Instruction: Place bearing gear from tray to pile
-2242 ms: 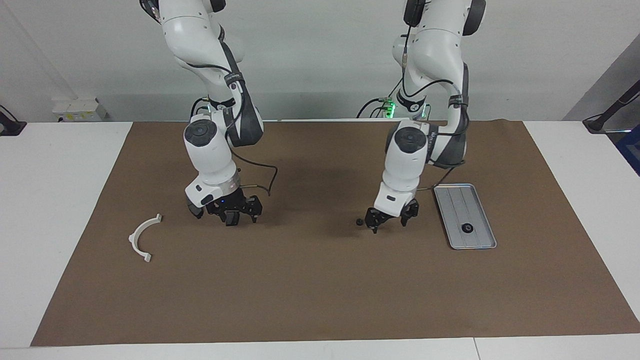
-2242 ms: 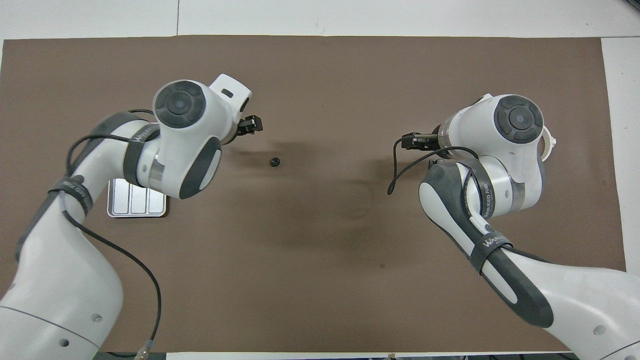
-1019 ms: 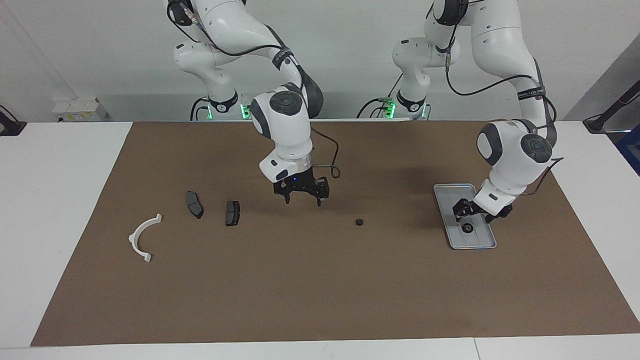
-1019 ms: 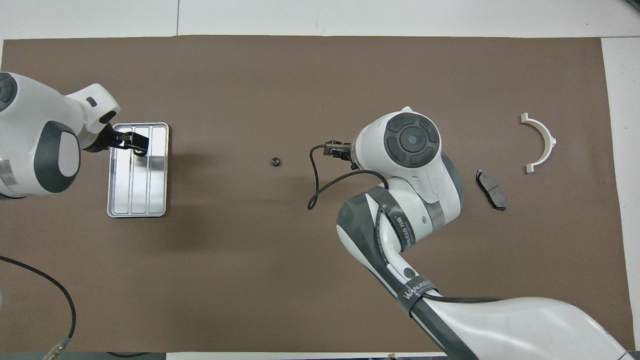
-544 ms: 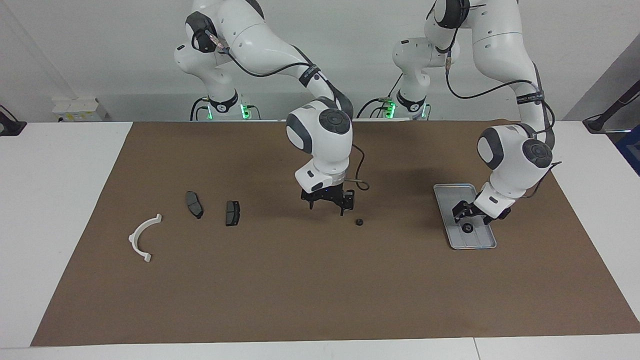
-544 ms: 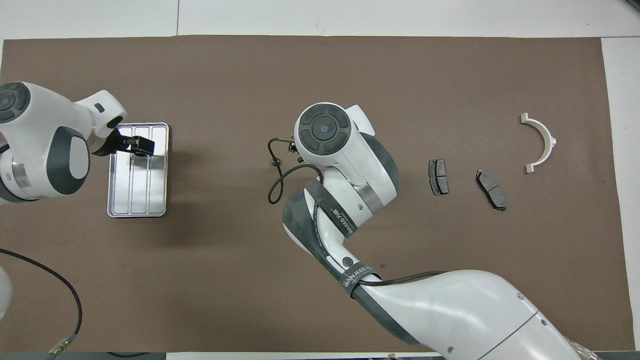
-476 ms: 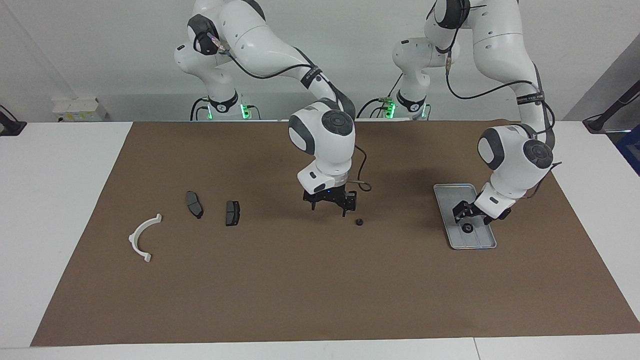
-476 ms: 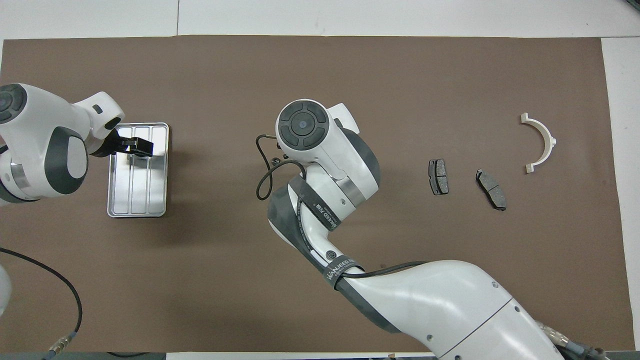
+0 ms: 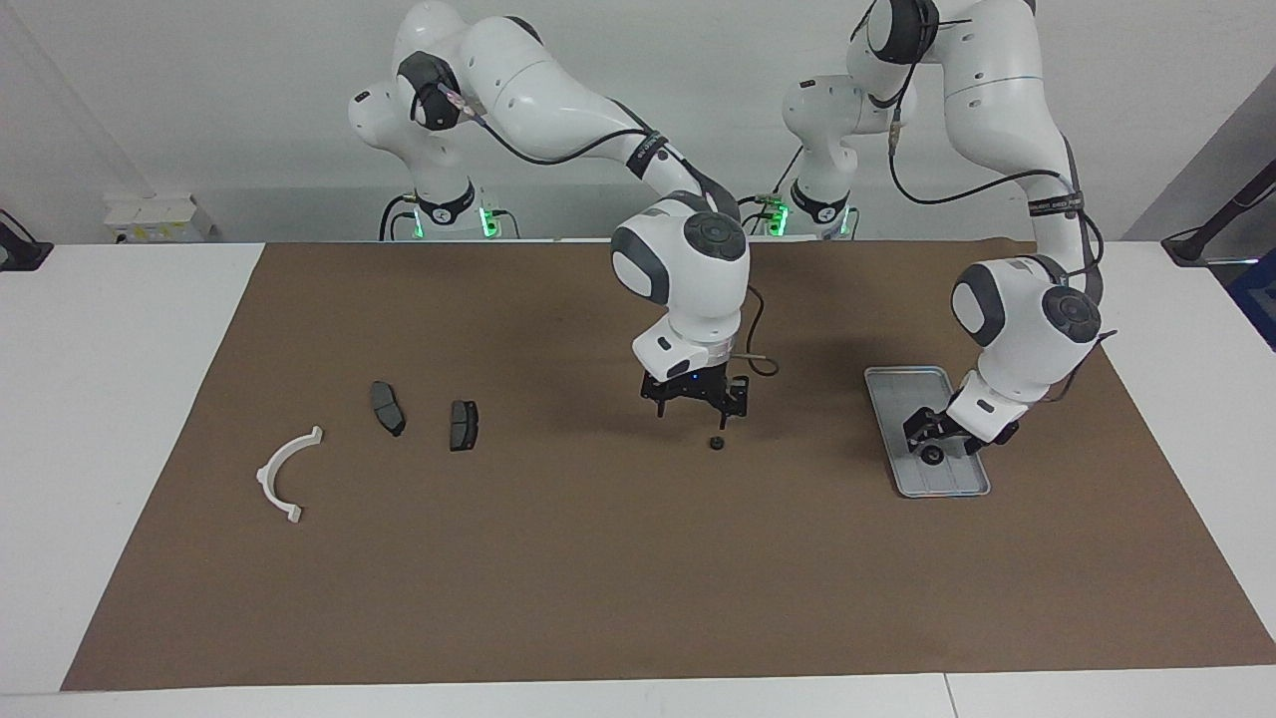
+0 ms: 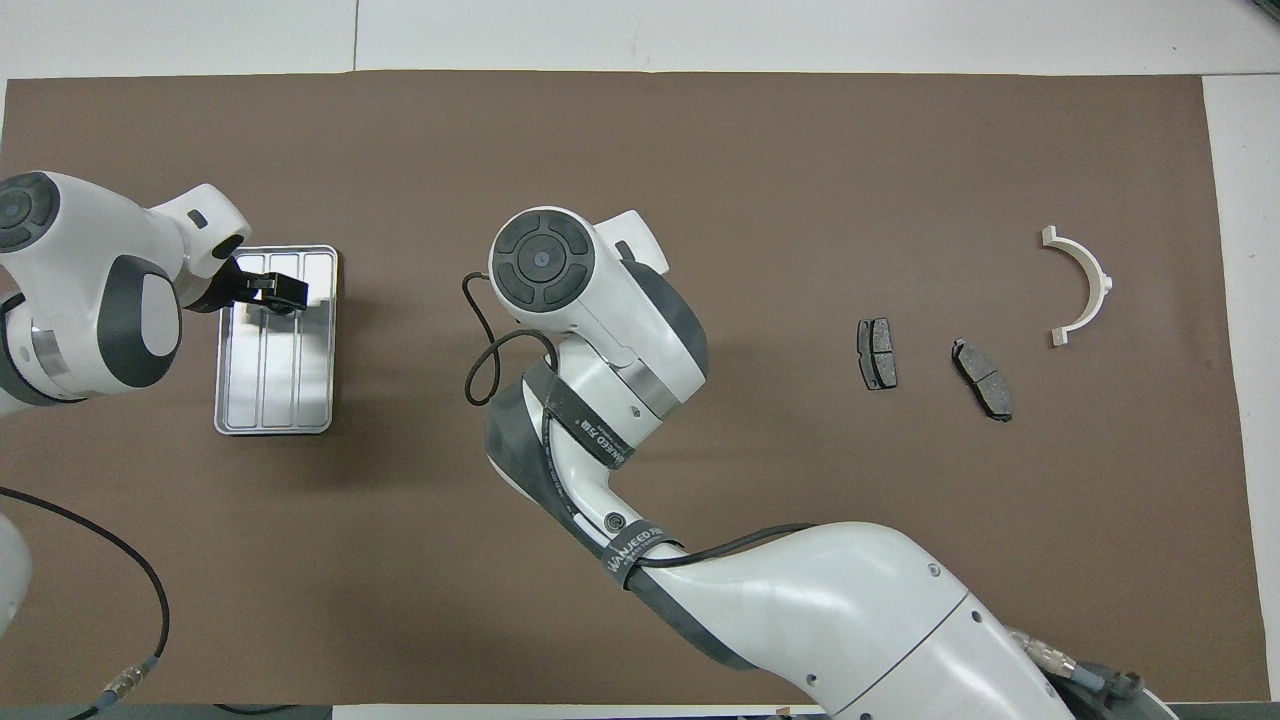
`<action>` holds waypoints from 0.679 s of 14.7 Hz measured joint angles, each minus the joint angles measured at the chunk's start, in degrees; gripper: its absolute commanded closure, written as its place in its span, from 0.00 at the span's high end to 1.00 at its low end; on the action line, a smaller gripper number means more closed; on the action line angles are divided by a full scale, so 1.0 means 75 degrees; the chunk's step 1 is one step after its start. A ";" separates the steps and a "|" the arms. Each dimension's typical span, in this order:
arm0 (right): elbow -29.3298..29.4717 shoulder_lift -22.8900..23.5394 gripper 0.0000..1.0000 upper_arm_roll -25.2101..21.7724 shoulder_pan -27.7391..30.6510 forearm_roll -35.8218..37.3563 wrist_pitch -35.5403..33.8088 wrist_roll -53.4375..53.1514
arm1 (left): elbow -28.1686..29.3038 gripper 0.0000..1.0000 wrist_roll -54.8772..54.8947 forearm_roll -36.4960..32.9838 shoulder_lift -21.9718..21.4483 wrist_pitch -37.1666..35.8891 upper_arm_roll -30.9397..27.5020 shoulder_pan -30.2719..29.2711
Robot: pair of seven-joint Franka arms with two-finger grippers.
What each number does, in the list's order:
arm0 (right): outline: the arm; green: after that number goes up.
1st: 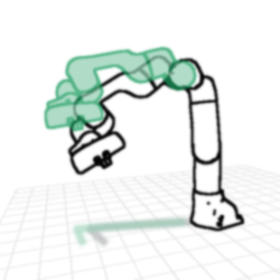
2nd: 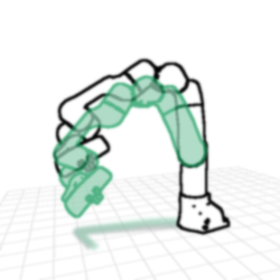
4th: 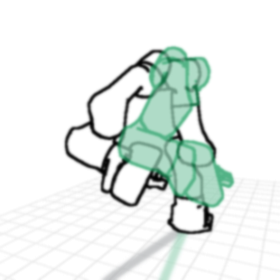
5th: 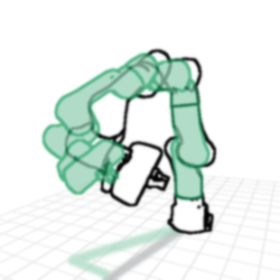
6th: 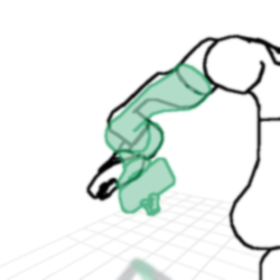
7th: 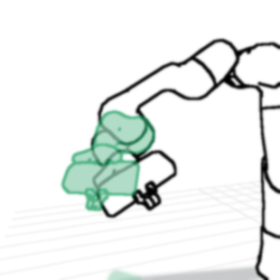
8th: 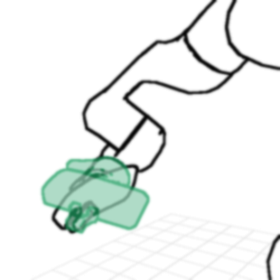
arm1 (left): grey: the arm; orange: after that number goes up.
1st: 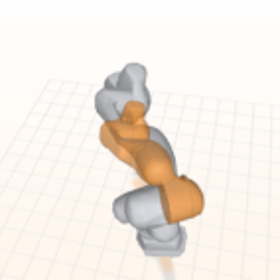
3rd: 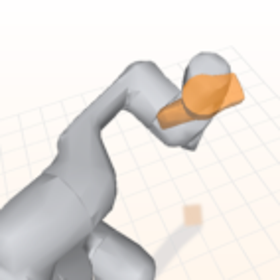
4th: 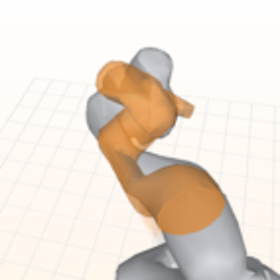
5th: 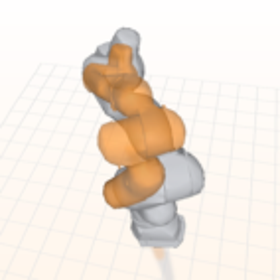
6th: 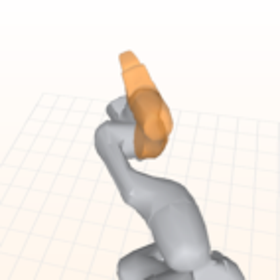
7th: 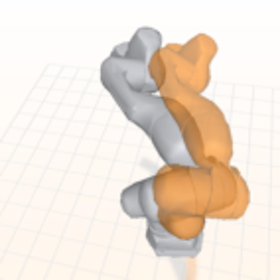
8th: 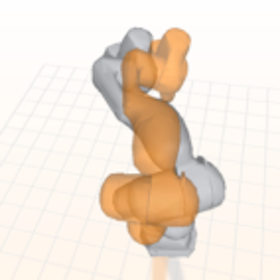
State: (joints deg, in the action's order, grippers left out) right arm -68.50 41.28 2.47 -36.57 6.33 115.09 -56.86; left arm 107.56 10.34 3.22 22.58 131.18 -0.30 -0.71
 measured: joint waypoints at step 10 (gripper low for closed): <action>0.1037 0.0822 1.00 0.0023 -0.0366 0.0000 -0.0130 -0.0142 | 0.0007 0.90 0.0027 0.0007 0.0040 0.0228 0.0032 0.0003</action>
State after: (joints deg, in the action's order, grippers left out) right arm -60.72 47.45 2.64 -39.31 6.33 114.12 -57.93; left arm 107.61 10.54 3.28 22.88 132.89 -0.06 -0.69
